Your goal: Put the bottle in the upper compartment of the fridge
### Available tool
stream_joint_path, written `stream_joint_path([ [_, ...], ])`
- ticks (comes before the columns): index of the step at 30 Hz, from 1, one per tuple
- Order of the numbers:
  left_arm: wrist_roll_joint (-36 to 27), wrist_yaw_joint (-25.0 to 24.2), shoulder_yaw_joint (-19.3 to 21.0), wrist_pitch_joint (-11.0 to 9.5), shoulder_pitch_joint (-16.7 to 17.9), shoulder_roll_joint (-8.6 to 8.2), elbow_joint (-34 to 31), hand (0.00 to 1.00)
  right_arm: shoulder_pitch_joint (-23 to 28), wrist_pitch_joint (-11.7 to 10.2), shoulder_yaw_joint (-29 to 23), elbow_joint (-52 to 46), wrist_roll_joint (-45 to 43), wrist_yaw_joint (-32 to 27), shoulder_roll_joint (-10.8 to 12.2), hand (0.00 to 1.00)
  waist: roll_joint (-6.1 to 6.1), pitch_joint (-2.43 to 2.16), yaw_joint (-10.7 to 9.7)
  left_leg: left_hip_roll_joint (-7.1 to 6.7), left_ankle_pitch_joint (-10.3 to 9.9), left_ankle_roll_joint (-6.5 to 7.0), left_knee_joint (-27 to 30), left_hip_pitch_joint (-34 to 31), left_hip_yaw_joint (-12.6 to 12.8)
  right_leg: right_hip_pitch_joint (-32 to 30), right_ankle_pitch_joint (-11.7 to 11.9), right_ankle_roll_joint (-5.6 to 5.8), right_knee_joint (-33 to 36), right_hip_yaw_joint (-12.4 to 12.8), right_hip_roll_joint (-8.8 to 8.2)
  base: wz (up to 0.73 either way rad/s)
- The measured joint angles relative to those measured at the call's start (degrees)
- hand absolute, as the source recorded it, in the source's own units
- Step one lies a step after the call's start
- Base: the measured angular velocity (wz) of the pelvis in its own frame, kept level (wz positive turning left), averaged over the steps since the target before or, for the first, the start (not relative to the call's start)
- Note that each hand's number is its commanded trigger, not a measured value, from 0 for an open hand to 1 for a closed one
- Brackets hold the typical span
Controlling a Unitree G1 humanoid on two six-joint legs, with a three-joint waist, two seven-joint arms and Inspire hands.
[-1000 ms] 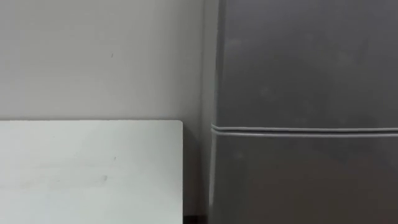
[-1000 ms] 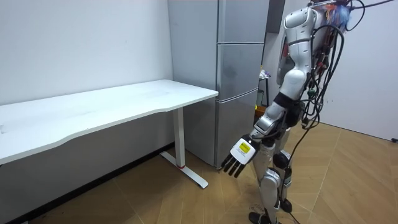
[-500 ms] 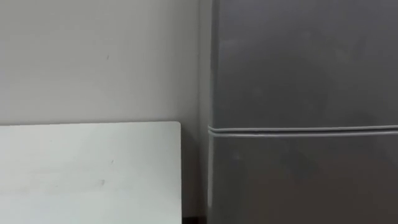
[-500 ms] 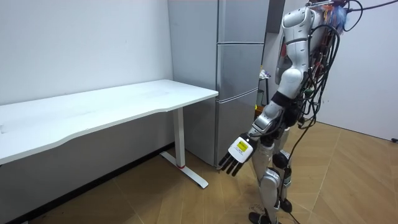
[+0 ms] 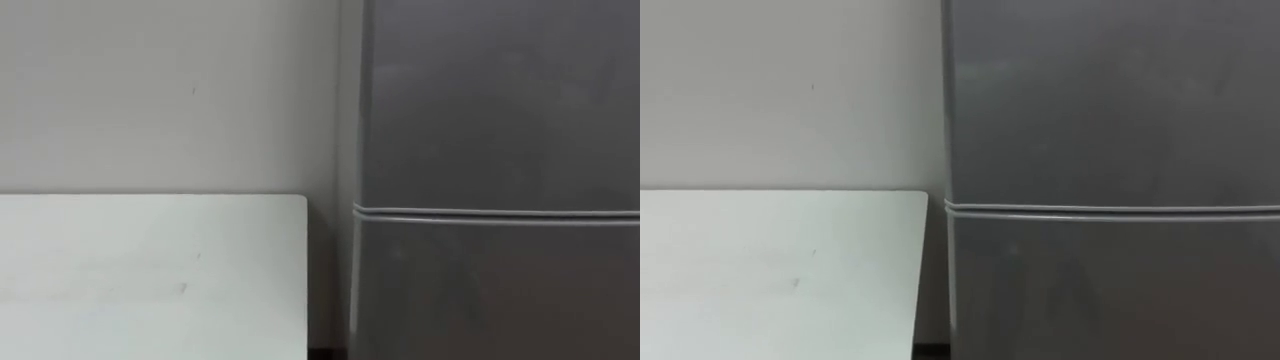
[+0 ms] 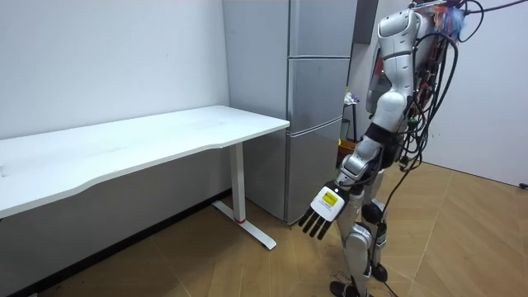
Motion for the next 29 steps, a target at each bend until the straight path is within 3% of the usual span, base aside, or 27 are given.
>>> stream_joint_path([
  [9, -0.61, 0.11, -0.06, -0.06, -1.08, -0.48, 0.38, 0.00, -2.27, 1.32, 4.03, 0.87, -1.86, 8.96, 0.67, 0.00, 0.49, 0.16, 0.25, 0.01, -0.12, -0.04, 0.04, -0.38, -0.51, 0.32, 0.00, 0.00, 0.03, -0.45, 0.02, 0.03],
  [29, -0.61, 0.33, -1.16, -0.90, -1.92, -0.38, 1.90, 0.00, -2.51, 1.90, 4.01, 3.52, -1.80, 17.04, 1.04, 0.00, 0.46, 0.14, -0.17, -0.20, -0.17, -0.05, 0.18, -0.54, -1.51, 0.78, 0.01, 0.00, 0.02, -1.63, -0.04, 0.02],
])
